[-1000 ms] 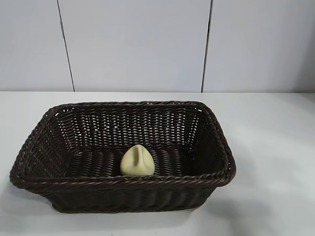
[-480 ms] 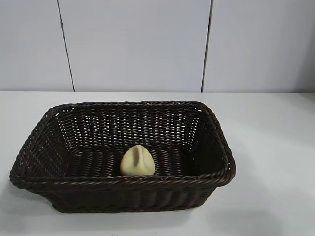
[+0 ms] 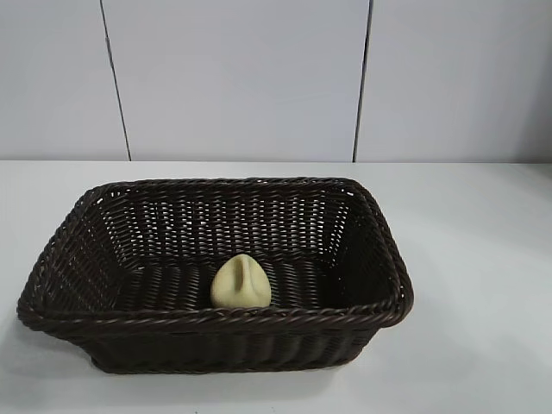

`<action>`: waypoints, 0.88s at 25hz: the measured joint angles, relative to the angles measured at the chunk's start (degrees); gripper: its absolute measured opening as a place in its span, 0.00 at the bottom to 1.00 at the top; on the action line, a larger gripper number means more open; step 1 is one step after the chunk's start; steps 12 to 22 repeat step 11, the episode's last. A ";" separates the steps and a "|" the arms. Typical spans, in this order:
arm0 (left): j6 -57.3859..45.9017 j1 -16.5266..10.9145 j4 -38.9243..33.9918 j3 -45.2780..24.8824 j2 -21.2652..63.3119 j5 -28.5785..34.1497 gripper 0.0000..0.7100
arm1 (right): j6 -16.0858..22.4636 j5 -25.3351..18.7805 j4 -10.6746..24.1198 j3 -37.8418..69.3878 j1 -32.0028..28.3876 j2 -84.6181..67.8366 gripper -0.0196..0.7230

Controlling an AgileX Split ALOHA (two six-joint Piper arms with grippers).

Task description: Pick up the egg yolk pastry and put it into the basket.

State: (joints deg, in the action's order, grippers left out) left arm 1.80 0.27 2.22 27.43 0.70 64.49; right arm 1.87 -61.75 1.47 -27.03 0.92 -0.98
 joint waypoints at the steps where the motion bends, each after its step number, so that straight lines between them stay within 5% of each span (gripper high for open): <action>1: 0.00 0.00 0.00 0.00 0.00 0.00 0.94 | 0.00 0.00 0.00 0.00 0.13 0.00 0.72; 22: 0.00 0.00 0.00 0.00 0.00 0.00 0.94 | 0.00 0.03 -0.06 0.00 0.26 0.00 0.72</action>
